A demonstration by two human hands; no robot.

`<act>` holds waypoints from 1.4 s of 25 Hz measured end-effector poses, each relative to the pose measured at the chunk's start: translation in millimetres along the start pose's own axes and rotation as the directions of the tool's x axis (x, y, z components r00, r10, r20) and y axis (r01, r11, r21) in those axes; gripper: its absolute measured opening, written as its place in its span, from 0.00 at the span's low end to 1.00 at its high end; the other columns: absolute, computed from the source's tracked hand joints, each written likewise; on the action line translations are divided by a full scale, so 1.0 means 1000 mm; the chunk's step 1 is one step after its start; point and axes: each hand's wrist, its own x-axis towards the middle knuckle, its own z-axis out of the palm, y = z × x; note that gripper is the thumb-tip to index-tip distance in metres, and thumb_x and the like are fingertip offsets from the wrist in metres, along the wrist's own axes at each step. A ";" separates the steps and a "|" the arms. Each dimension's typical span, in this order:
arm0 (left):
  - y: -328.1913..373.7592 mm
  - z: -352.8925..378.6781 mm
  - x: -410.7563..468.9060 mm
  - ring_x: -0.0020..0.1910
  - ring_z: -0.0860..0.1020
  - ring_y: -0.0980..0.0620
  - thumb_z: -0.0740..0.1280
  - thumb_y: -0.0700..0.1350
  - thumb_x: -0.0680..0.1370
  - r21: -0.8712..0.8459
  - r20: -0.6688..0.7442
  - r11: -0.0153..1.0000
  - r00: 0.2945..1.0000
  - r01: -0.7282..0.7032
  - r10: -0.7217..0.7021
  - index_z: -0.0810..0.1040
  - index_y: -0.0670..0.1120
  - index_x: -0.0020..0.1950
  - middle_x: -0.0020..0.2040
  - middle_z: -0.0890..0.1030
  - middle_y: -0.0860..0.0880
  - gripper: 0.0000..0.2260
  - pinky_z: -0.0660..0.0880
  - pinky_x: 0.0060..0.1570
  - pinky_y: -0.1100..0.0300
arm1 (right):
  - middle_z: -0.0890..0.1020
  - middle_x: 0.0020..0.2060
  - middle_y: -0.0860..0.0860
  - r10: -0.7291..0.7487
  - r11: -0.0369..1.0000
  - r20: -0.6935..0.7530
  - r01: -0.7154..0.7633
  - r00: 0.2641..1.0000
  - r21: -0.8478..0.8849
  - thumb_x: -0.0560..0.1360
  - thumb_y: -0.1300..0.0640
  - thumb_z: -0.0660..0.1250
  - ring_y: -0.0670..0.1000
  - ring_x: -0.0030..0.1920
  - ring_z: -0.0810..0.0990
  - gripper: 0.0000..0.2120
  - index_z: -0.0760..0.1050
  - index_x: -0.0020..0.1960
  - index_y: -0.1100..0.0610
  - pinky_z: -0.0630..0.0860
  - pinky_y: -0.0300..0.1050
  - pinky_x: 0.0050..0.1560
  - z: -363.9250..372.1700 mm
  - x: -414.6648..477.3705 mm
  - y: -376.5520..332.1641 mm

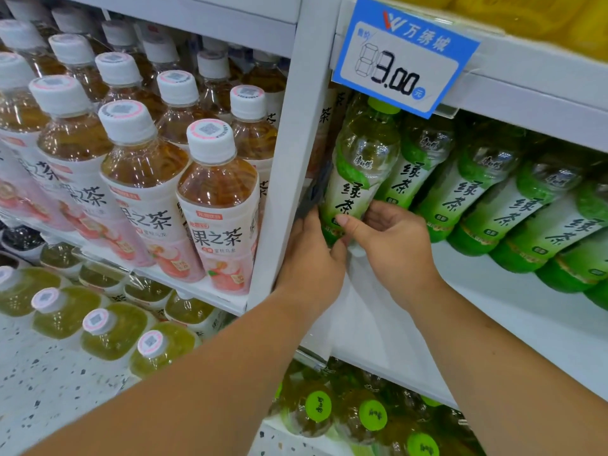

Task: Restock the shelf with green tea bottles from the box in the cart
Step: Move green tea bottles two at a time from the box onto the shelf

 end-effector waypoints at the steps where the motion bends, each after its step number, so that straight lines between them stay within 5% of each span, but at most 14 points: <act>1: 0.004 -0.002 -0.001 0.71 0.70 0.48 0.66 0.53 0.79 0.026 0.016 1.000 1.000 0.006 -0.006 0.64 0.51 0.76 0.70 0.73 0.48 0.26 0.68 0.71 0.47 | 0.86 0.48 0.45 0.022 0.998 -0.009 -0.022 1.000 -0.057 0.73 0.60 0.76 0.46 0.53 0.84 0.10 0.82 0.51 0.47 0.79 0.47 0.60 -0.003 -0.002 0.001; 4: 0.014 -0.007 -0.005 0.71 0.70 0.44 0.65 0.54 0.79 0.067 0.036 0.996 0.998 0.056 -0.058 0.66 0.46 0.73 0.69 0.72 0.44 0.25 0.67 0.71 0.46 | 0.84 0.51 0.48 0.094 0.977 -0.079 -0.107 0.992 -0.186 0.77 0.55 0.71 0.46 0.54 0.82 0.13 0.81 0.60 0.55 0.77 0.44 0.61 -0.018 -0.017 0.005; 10: 0.034 -0.034 -0.040 0.71 0.69 0.51 0.64 0.56 0.81 -0.135 0.142 0.973 0.975 0.189 -0.169 0.68 0.50 0.76 0.72 0.72 0.51 0.25 0.65 0.72 0.55 | 0.80 0.55 0.41 0.247 0.950 -0.149 -0.270 0.958 -0.157 0.79 0.52 0.67 0.37 0.54 0.78 0.15 0.78 0.65 0.49 0.70 0.31 0.55 -0.047 -0.078 0.000; 14: 0.058 -0.057 -0.085 0.65 0.73 0.55 0.62 0.55 0.82 -0.184 0.326 0.933 0.915 0.310 -0.239 0.71 0.52 0.73 0.65 0.75 0.55 0.20 0.70 0.61 0.62 | 0.79 0.59 0.43 0.383 0.909 -0.174 -0.404 0.907 -0.105 0.80 0.50 0.65 0.42 0.59 0.76 0.15 0.75 0.67 0.47 0.70 0.38 0.61 -0.065 -0.132 -0.015; 18: 0.078 -0.082 -0.135 0.56 0.73 0.60 0.61 0.55 0.83 -0.106 0.474 0.934 0.843 0.340 -0.253 0.76 0.53 0.67 0.60 0.76 0.59 0.15 0.68 0.50 0.68 | 0.76 0.57 0.39 0.537 0.836 -0.154 -0.547 0.830 -0.033 0.81 0.48 0.62 0.37 0.54 0.74 0.17 0.72 0.69 0.45 0.68 0.32 0.51 -0.082 -0.192 -0.047; 23: 0.089 -0.110 -0.201 0.63 0.74 0.56 0.58 0.61 0.83 -0.026 0.594 0.923 0.749 0.385 -0.296 0.75 0.55 0.67 0.64 0.77 0.57 0.18 0.67 0.60 0.57 | 0.74 0.62 0.42 0.650 0.742 -0.185 -0.668 0.737 -0.056 0.82 0.46 0.59 0.44 0.63 0.72 0.20 0.69 0.73 0.48 0.67 0.42 0.59 -0.101 -0.284 -0.086; 27: 0.113 -0.133 -0.258 0.68 0.72 0.52 0.56 0.62 0.83 0.076 0.686 0.927 0.656 0.367 -0.315 0.73 0.56 0.66 0.68 0.75 0.54 0.17 0.67 0.67 0.49 | 0.71 0.70 0.46 0.719 0.661 -0.276 -0.751 0.638 -0.015 0.82 0.44 0.58 0.46 0.66 0.70 0.23 0.68 0.75 0.50 0.67 0.47 0.66 -0.124 -0.366 -0.128; 35: 0.196 -0.145 -0.385 0.69 0.69 0.52 0.57 0.59 0.84 0.155 0.831 0.965 0.500 0.209 -0.242 0.71 0.52 0.71 0.70 0.71 0.54 0.19 0.62 0.62 0.57 | 0.71 0.68 0.45 0.756 0.600 -0.416 -0.788 0.504 0.135 0.82 0.45 0.59 0.47 0.68 0.69 0.22 0.69 0.74 0.52 0.67 0.49 0.69 -0.212 -0.537 -0.196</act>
